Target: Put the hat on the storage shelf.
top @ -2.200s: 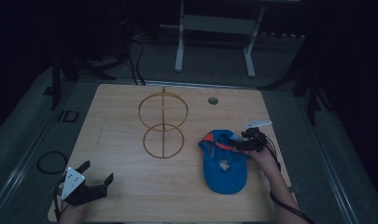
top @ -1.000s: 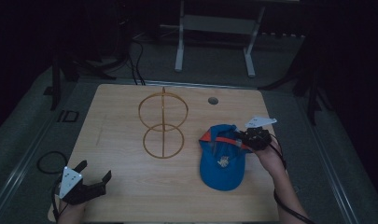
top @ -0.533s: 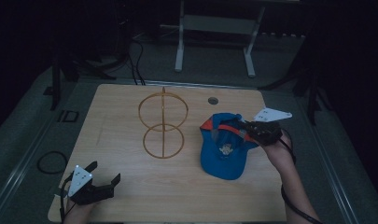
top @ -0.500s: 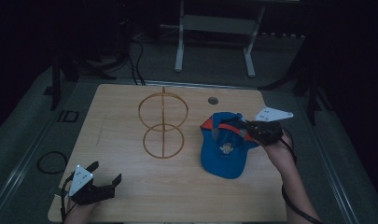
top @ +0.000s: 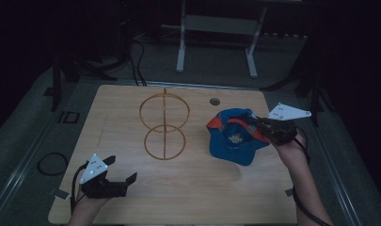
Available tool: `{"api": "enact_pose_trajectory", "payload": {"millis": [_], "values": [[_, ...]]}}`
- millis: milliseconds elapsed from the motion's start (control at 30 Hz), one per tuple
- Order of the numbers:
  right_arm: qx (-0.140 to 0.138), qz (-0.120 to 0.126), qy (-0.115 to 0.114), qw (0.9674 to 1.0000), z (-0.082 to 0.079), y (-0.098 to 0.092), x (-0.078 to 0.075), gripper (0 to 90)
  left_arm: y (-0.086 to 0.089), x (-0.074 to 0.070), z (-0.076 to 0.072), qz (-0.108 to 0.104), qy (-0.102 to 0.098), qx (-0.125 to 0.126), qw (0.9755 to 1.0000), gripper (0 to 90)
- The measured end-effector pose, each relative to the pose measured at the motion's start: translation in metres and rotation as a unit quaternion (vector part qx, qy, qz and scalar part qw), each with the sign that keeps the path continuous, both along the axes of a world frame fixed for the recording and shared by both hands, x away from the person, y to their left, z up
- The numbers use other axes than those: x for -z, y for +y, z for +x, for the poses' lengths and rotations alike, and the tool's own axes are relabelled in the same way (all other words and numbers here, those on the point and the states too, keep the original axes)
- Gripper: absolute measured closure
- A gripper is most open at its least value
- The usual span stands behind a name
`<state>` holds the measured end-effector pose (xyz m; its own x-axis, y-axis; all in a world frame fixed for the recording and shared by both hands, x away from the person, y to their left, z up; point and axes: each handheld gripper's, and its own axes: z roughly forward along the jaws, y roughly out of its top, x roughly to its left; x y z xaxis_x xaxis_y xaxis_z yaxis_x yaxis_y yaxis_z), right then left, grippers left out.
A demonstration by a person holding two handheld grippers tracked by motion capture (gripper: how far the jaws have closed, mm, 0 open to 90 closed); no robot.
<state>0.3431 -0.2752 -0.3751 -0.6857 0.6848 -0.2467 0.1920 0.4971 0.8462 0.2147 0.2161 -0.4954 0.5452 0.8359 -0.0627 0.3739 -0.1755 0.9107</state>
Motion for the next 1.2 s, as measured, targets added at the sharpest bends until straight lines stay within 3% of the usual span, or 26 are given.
{"api": "enact_pose_trajectory", "payload": {"millis": [333,700,867,1000,1067,1200], "values": [[0.012,0.012,-0.004,0.9999,-0.006,-0.004,-0.009,88.5,-0.025,-0.061,0.019,0.015,-0.04,0.028,0.9987,4.6],[0.013,0.021,-0.018,0.9995,-0.012,-0.001,-0.028,88.4,-0.055,-0.105,0.041,0.021,-0.066,0.055,0.9961,4.6],[0.006,0.025,-0.02,0.9995,-0.013,0.004,-0.035,88.4,-0.075,-0.121,0.053,0.038,-0.08,0.066,0.9939,4.7],[0.001,0.023,-0.019,0.9996,-0.014,0.008,-0.037,88.4,-0.097,-0.135,0.062,0.056,-0.089,0.089,0.9904,4.7],[0.0,0.022,-0.02,0.9996,-0.015,0.01,-0.037,88.4,-0.106,-0.14,0.068,0.051,-0.088,0.1,0.9898,5.3],[-0.002,0.025,-0.02,0.9995,-0.016,0.013,-0.038,88.4,-0.128,-0.148,0.078,0.066,-0.095,0.114,0.9868,5.3]]}}
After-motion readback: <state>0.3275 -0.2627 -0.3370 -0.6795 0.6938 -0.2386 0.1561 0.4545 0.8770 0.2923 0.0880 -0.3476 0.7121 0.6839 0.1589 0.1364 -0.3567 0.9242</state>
